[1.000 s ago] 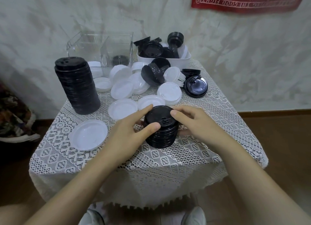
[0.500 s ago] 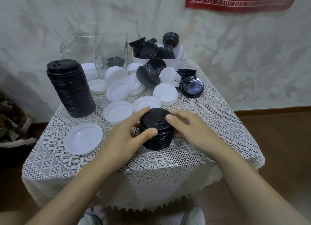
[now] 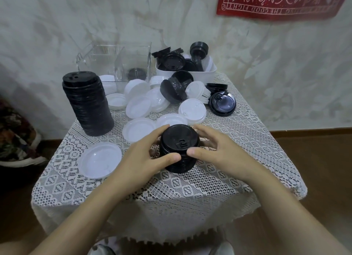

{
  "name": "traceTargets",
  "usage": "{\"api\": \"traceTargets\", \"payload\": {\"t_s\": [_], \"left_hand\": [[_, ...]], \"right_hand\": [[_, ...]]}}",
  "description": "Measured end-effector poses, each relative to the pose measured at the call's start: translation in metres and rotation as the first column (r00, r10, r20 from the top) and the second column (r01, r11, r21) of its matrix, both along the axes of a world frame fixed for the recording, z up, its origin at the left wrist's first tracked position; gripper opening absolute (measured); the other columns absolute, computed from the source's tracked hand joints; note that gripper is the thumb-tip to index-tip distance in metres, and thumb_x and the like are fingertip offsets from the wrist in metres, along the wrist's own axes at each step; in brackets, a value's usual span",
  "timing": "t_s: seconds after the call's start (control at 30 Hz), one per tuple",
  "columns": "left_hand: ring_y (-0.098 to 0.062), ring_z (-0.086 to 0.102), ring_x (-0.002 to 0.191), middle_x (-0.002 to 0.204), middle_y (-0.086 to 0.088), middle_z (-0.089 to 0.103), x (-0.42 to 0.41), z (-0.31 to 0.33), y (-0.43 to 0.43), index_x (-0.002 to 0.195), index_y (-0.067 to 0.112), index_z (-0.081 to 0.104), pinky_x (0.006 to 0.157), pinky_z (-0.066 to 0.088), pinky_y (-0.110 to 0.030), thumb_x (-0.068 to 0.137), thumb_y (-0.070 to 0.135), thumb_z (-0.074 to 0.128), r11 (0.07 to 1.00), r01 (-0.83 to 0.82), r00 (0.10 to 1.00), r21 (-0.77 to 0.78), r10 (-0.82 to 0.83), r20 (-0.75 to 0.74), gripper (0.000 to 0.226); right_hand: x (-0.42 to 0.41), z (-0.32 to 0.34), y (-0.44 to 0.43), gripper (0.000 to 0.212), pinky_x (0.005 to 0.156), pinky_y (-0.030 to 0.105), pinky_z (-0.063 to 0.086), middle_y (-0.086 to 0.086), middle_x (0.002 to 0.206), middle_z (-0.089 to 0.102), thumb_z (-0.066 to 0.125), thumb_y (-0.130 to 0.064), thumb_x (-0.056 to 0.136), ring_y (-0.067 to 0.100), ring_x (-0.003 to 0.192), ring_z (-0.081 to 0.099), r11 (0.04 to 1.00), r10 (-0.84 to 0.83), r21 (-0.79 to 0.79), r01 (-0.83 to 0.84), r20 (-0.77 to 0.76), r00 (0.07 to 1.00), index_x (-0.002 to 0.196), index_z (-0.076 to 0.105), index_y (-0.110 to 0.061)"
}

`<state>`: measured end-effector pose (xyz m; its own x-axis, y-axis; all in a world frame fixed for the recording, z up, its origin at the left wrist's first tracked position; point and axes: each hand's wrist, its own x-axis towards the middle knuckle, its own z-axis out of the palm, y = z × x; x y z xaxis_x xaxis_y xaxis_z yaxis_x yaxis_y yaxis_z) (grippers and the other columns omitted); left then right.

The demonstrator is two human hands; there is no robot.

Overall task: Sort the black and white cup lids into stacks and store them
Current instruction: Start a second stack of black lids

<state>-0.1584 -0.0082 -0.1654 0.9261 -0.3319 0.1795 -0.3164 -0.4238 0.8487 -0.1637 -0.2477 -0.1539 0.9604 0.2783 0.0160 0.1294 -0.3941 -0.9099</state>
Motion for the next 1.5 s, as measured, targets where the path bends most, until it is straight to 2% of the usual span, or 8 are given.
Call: {"api": "traceTargets", "payload": {"t_s": [0.17,0.4,0.6,0.7,0.83,0.9,1.27,1.5], "left_hand": [[0.005,0.066,0.112,0.116,0.042,0.064,0.001,0.001,0.000,0.110,0.086,0.045,0.096,0.051,-0.024,0.077,0.049,0.079,1.000,0.022,1.000,-0.016,-0.023,-0.020,0.060],[0.002,0.066,0.113,0.114,0.039,0.066,0.001,0.004,0.000,0.114,0.086,0.044,0.104,0.053,-0.043,0.071,0.062,0.078,1.000,0.016,0.999,0.018,-0.015,-0.039,0.059],[0.006,0.066,0.111,0.116,0.042,0.064,0.000,0.005,-0.001,0.115,0.086,0.042,0.105,0.052,-0.038,0.072,0.063,0.083,0.999,-0.001,0.999,0.040,0.002,-0.036,0.064],[0.007,0.066,0.103,0.110,0.049,0.061,-0.003,0.007,-0.002,0.112,0.091,0.036,0.101,0.051,-0.032,0.076,0.063,0.079,0.995,-0.008,1.000,0.104,0.010,-0.014,0.063],[0.008,0.063,0.104,0.119,0.047,0.059,-0.006,0.009,0.000,0.127,0.085,0.032,0.099,0.048,-0.026,0.080,0.071,0.070,0.988,0.004,1.000,0.155,-0.006,0.008,0.062],[0.003,0.063,0.115,0.130,0.038,0.060,-0.004,0.005,0.002,0.141,0.073,0.033,0.106,0.050,-0.036,0.082,0.071,0.069,0.991,0.030,0.999,0.130,-0.028,-0.015,0.068],[0.008,0.061,0.119,0.123,0.039,0.063,0.001,-0.008,0.003,0.136,0.068,0.045,0.106,0.051,-0.035,0.071,0.073,0.070,1.000,-0.003,0.998,-0.017,0.001,-0.067,0.069],[0.011,0.059,0.118,0.119,0.045,0.061,0.006,-0.008,0.002,0.129,0.074,0.044,0.101,0.048,-0.028,0.075,0.068,0.072,1.000,-0.014,0.998,0.000,0.014,-0.068,0.061]], "right_hand": [[0.001,-0.003,0.001,0.060,0.103,0.021,0.048,-0.024,0.138,0.062,0.078,-0.032,0.091,-0.005,0.127,0.056,1.000,0.000,-0.027,0.001,0.026,1.000,0.145,0.054,-0.041],[0.003,-0.004,0.002,0.071,0.119,0.041,0.040,-0.020,0.143,0.061,0.079,-0.040,0.087,0.001,0.135,0.053,0.996,-0.011,-0.092,0.014,0.033,0.999,0.151,0.049,-0.035],[0.002,-0.005,0.001,0.075,0.120,0.045,0.039,-0.019,0.145,0.060,0.081,-0.043,0.085,0.000,0.137,0.051,0.995,0.001,-0.103,0.000,0.009,1.000,0.152,0.048,-0.034],[0.002,-0.003,0.001,0.066,0.119,0.043,0.040,-0.020,0.141,0.062,0.080,-0.033,0.089,-0.003,0.133,0.053,0.993,0.007,-0.116,-0.005,0.017,1.000,0.149,0.051,-0.036],[-0.006,-0.001,0.007,0.068,0.108,0.046,0.049,-0.025,0.133,0.065,0.063,-0.071,0.079,0.003,0.126,0.059,0.965,-0.006,-0.260,0.031,0.096,0.995,0.143,0.044,-0.059],[-0.008,-0.001,0.010,0.063,0.103,0.045,0.053,-0.026,0.129,0.066,0.063,-0.070,0.082,0.003,0.121,0.062,0.962,-0.007,-0.270,0.040,0.122,0.992,0.141,0.043,-0.062],[0.002,0.007,-0.003,0.046,0.096,0.027,0.057,-0.014,0.132,0.066,0.077,-0.033,0.092,0.000,0.114,0.067,1.000,0.008,-0.019,-0.010,-0.065,0.998,0.133,0.061,-0.044],[0.056,0.019,0.002,0.020,0.093,0.048,0.059,-0.013,0.095,0.076,0.070,-0.041,0.093,0.016,0.095,0.072,0.952,-0.254,-0.121,0.280,0.191,0.948,0.108,0.077,-0.031]]}}
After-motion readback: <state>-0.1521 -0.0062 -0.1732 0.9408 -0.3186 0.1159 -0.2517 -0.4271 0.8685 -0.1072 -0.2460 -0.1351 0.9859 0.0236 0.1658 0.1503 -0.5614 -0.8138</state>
